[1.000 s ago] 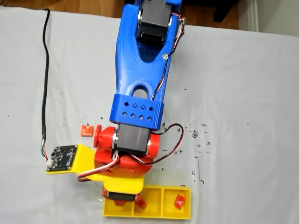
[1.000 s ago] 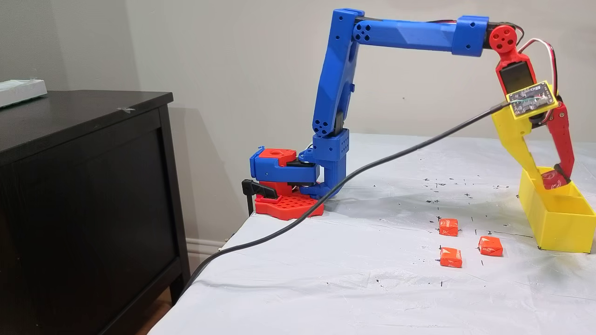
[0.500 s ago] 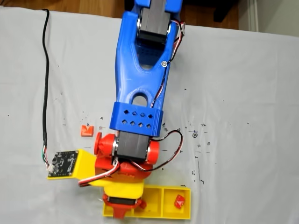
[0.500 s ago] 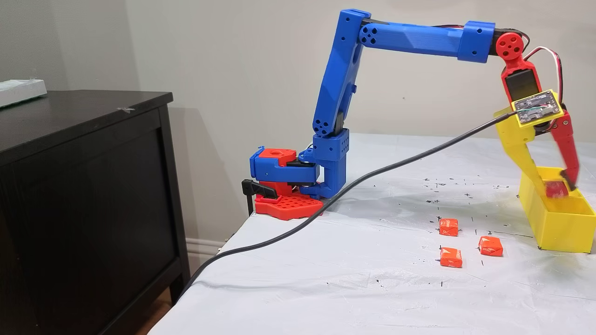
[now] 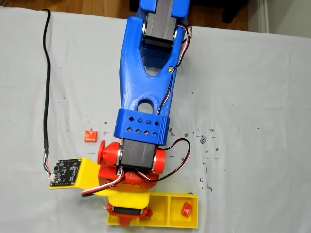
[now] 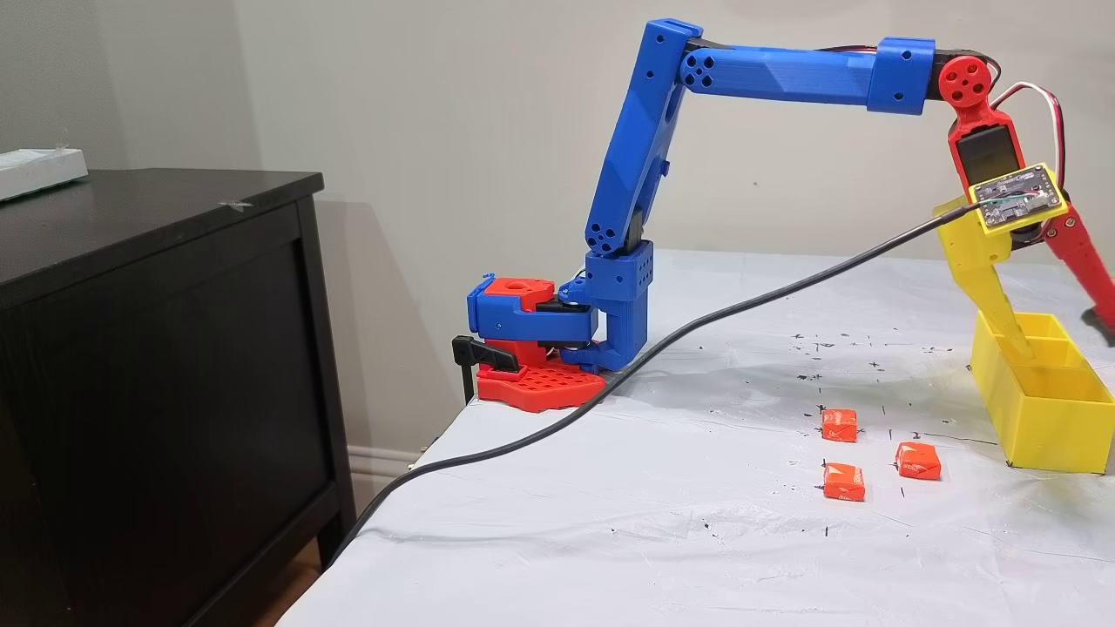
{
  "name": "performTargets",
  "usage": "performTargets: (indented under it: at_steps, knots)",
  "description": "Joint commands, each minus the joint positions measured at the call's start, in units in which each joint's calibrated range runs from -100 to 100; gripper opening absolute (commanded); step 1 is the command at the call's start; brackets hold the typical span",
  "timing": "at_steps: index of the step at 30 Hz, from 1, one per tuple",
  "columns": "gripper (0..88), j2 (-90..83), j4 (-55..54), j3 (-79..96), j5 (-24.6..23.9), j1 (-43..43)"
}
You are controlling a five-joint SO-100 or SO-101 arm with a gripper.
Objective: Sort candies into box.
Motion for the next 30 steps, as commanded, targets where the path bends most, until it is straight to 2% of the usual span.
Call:
performTargets:
  at_steps: [1,8,16,24,30]
  knots:
    - [1.4,-6.2,-0.1,-2.0,0.6,-0.2]
    - [0.2,-9.0,1.3,-0.7,1.4,0.7]
    - [0.2,-10.8,8.8,-1.5,4.7,3.9]
    - [0.2,-28.8,2.3,26.6,8.0,5.4]
    - [0.2,-33.1,1.1,36.7,8.2,5.5]
